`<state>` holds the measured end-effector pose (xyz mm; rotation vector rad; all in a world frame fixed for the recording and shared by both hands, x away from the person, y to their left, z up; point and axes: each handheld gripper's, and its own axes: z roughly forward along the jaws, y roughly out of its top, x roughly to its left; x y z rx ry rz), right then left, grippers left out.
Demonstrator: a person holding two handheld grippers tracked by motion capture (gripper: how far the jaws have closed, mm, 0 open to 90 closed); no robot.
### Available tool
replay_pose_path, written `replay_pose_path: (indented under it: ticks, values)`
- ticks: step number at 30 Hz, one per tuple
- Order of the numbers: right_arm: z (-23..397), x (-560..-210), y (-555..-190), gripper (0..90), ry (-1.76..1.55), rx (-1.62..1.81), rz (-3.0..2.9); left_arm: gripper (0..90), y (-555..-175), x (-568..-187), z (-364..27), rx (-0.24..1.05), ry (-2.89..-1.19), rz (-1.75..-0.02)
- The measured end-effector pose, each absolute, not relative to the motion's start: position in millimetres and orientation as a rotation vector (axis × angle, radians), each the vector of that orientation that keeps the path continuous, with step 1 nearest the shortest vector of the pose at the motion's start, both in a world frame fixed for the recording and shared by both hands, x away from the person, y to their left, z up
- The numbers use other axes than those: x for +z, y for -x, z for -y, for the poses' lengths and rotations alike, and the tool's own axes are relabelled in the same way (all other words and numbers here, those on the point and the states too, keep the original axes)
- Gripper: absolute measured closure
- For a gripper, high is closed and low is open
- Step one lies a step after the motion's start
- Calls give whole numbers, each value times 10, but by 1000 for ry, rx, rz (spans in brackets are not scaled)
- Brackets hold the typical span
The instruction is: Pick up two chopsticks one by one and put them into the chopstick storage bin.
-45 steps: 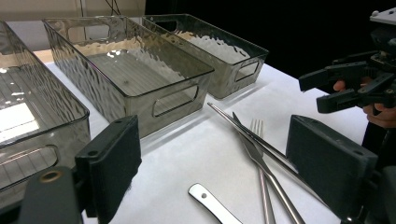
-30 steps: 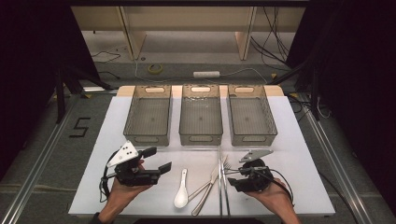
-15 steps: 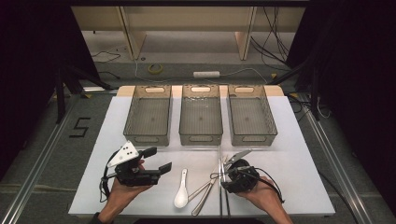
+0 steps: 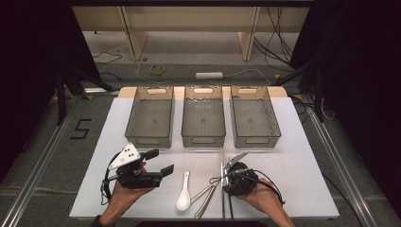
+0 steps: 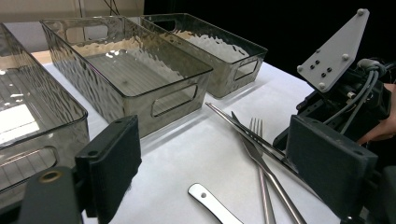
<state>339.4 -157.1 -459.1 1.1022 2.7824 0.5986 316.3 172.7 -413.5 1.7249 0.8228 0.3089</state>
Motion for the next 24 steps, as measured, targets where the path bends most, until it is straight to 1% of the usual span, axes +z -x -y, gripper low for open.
replay_pose_path:
  ticks: [14, 24]
  values:
    - [1511, -4597, -3427, 669, -1076, 545, -2812, 175, -3163, -4137, -1722, 309, -1727, -821]
    - [1512, -4591, -3466, 729, -1089, 540, -2810, 174, -3163, -4136, -1722, 309, -1727, -821]
